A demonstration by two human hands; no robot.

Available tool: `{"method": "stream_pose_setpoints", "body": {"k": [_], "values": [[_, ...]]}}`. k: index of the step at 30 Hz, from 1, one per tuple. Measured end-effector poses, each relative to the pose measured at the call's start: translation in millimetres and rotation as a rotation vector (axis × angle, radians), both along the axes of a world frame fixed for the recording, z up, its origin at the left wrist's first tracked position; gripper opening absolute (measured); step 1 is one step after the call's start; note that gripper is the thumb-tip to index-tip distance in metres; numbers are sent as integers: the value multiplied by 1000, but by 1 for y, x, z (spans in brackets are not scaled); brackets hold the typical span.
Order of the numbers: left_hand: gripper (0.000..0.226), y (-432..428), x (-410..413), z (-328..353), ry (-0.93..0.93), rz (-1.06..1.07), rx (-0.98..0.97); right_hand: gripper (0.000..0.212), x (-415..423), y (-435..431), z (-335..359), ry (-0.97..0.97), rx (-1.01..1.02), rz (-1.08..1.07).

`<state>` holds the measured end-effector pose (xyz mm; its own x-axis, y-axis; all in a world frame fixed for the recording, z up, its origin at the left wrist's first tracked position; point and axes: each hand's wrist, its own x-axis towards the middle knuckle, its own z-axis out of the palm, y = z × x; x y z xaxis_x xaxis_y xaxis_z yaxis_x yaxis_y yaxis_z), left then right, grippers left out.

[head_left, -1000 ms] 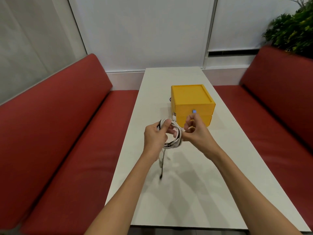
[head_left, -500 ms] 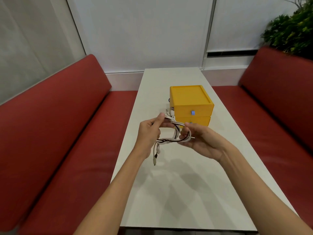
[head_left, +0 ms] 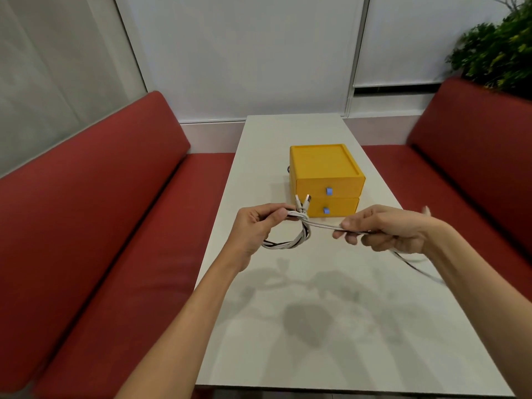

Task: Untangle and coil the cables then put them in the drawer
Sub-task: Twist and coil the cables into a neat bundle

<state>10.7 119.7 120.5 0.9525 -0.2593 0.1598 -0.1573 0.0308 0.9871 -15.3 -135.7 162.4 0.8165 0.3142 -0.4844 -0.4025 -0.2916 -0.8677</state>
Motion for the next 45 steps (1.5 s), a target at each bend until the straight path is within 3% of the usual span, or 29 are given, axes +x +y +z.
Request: {"method": "stream_pose_setpoints", "body": {"k": [6,10,12,18,21,26,30,33,36,39,42,45], "values": [[18,-18,5,-2,122,-7,-108,47,4,24,-14,-110,7,52],[20,-21,4,-2,238,-45,-129,17,9,43,-16,-281,53,-73],[21,-15,3,3,335,-59,-147,16,9,46,-15,-317,68,-100],[43,-12,4,15,387,-111,154,27,9,61,-22,-503,-141,-78],[38,-13,6,9,339,-142,180,29,9,65,-23,-569,-209,-66],[23,-14,5,-5,213,-130,107,27,7,61,-24,-482,-90,-40],[18,-17,2,-16,134,-124,20,34,10,51,-32,-273,157,27],[17,-23,0,-22,180,-167,-138,32,12,49,-39,-109,403,2],[19,-26,1,-24,273,-191,-194,31,13,50,-50,-55,493,-50],[18,-26,6,-21,420,-187,-177,31,11,51,-56,-90,422,-104],[26,-29,8,-18,551,-159,-149,31,13,54,-55,-257,182,-202],[37,-29,8,-22,613,-143,-263,31,17,55,-53,-324,42,-298]]}}
